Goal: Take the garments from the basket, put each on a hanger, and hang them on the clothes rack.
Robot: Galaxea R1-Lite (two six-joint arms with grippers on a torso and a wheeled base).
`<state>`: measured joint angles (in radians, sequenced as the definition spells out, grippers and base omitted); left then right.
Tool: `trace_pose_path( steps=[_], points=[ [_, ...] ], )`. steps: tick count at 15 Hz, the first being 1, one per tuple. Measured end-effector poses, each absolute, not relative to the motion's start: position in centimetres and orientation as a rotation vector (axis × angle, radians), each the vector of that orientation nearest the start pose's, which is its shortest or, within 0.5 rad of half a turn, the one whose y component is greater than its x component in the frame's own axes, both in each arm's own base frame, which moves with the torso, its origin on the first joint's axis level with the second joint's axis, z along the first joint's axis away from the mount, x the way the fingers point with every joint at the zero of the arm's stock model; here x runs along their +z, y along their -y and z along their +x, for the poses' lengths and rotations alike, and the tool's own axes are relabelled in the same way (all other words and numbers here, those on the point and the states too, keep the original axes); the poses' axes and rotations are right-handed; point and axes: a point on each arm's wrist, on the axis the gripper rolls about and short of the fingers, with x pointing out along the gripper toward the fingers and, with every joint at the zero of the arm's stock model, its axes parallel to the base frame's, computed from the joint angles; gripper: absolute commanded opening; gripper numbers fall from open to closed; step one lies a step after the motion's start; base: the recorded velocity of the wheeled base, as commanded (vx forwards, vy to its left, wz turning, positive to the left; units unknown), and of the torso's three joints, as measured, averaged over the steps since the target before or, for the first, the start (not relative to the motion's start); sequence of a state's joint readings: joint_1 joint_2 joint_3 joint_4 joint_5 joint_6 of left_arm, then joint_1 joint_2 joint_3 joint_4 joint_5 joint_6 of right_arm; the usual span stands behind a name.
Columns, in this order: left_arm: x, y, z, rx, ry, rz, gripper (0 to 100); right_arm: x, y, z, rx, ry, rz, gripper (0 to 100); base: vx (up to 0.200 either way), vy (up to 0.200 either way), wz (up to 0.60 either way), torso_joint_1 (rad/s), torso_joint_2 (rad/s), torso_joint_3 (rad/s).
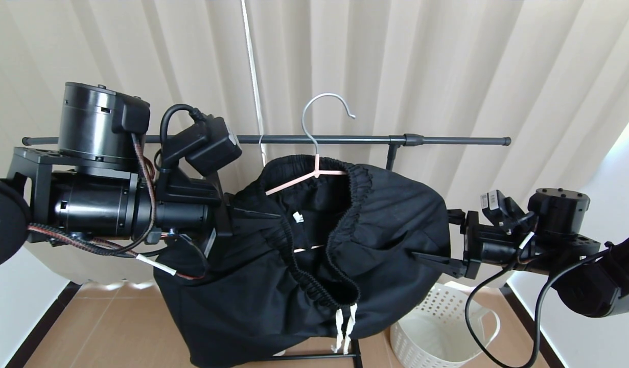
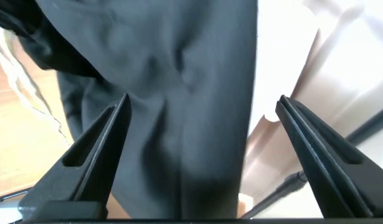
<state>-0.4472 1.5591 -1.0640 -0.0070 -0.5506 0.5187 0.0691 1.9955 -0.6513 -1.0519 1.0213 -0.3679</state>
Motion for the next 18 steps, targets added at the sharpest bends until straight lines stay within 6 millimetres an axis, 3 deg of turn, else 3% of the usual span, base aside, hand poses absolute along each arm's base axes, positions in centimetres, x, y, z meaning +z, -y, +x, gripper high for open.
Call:
trace_pose_path(
  steps=[2,3,18],
  points=[
    [23.9,12.8,23.9,-1.084,-0.237,0.438,0,9.2,-4.1,32.4,1.114,-0.074,-0.186,100,0.0,0.0,0.0,0.0,0.0,0.0],
    [23.9,12.7,23.7,-1.084,-0.234,0.439,0,9.1,-4.1,32.4,1.114,-0.075,-0.185,0,0.0,0.0,0.0,0.0,0.0,0.0],
    [24.1,11.1,21.6,-1.057,-0.237,0.414,0,8.3,-3.2,34.4,1.076,-0.098,-0.152,0,0.0,0.0,0.0,0.0,0.0,0.0]
  ],
)
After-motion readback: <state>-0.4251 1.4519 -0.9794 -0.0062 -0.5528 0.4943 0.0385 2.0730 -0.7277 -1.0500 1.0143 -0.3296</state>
